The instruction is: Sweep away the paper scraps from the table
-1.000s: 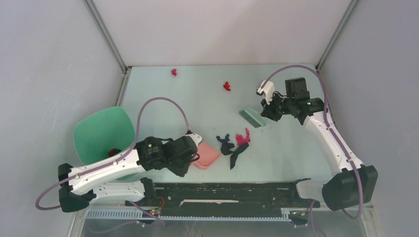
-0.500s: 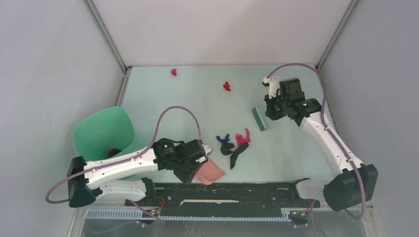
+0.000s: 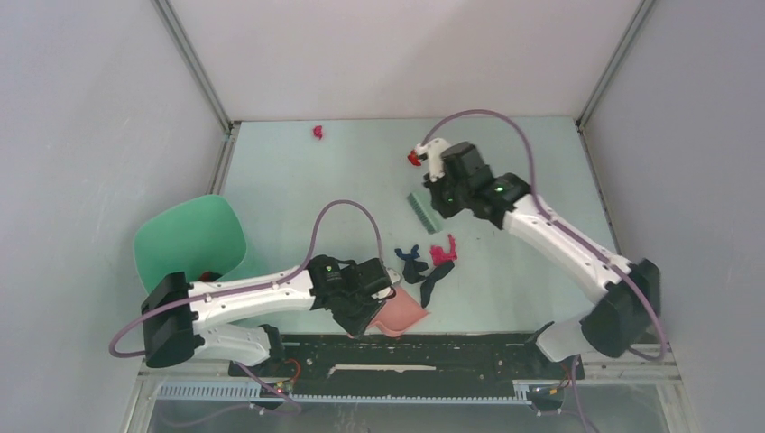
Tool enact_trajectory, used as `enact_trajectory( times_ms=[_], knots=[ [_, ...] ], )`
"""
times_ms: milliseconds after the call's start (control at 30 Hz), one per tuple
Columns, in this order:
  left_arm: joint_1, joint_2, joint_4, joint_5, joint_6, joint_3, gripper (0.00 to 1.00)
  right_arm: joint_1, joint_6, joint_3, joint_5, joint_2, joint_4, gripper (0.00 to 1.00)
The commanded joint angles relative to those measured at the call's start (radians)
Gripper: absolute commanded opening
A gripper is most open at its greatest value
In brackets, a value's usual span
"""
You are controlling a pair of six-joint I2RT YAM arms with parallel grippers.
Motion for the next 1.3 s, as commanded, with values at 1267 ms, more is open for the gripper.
enact_trajectory(
  times_ms=[1267],
  knots=[
    [-0.004, 0.021, -0.068, -0.015, -0.01, 0.061, 0.0, -0.038, -0.144, 0.159, 0.264, 0.064, -0.23, 0.0]
  ],
)
